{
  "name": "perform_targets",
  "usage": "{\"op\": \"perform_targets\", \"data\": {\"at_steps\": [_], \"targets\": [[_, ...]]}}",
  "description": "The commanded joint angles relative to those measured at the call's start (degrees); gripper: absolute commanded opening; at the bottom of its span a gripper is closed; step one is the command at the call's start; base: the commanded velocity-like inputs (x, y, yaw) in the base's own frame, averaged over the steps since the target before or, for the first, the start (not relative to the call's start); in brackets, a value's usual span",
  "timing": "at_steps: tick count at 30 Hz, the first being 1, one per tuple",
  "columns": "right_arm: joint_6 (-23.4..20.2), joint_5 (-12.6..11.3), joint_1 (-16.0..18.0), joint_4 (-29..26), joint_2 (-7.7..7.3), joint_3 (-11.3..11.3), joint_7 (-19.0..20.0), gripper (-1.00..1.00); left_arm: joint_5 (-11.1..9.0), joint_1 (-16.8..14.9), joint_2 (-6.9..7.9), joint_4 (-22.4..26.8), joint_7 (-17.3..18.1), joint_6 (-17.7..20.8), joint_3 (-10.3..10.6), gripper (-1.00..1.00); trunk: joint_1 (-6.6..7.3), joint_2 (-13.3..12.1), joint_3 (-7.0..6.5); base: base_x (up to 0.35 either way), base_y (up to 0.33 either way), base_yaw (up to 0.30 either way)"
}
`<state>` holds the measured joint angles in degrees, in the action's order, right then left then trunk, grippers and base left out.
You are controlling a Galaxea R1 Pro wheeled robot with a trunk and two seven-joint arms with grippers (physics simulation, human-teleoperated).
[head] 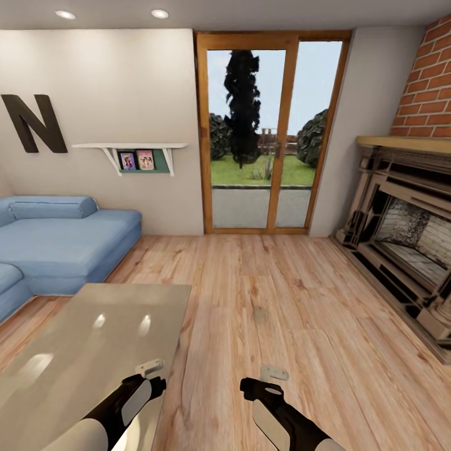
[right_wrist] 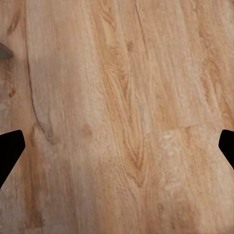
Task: Place each of the two pumpkins and all three candles from the living room inside a cabinet in the living room (use any cabinet), then make sure every cabinet is closed, and position the cauldron so it is next to a table in the living room.
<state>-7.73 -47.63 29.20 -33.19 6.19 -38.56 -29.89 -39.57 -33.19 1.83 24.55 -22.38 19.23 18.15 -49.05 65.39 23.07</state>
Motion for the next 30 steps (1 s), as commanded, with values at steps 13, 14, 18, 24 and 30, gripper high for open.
{"op": "perform_targets", "data": {"at_steps": [13, 14, 18, 24, 30], "targets": [[-0.34, -0.36, 0.07, -0.12, -0.04, -0.29, -0.52, 1.0, -0.51, -0.03, 0.1, 0.14, -0.47, 0.2, 0.48, 1.0, -0.01, 0.04, 0.07, 0.099, 0.0, 0.0], [-0.35, -0.36, 0.07, -0.15, -0.04, -0.29, -0.52, 1.0, -0.51, -0.03, 0.1, 0.14, -0.47, 0.2, 0.48, 1.0, -0.01, 0.04, 0.07, 0.099, 0.0, 0.0], [-0.35, -0.36, 0.06, -0.2, -0.04, -0.29, -0.52, 1.0, -0.51, -0.03, 0.11, 0.14, -0.47, 0.2, 0.48, 1.0, -0.01, 0.04, 0.07, 0.099, 0.0, 0.0], [-0.35, -0.36, 0.06, -0.21, -0.04, -0.29, -0.52, 1.0, -0.51, -0.03, 0.11, 0.14, -0.47, 0.2, 0.48, 1.0, -0.01, 0.04, 0.07, 0.099, 0.0, 0.0], [-0.43, -0.36, 0.07, -0.23, -0.04, -0.29, -0.52, 1.0, -0.51, -0.03, 0.11, 0.14, -0.47, 0.2, 0.48, 1.0, -0.01, 0.04, 0.07, 0.103, 0.0, 0.0]]}}
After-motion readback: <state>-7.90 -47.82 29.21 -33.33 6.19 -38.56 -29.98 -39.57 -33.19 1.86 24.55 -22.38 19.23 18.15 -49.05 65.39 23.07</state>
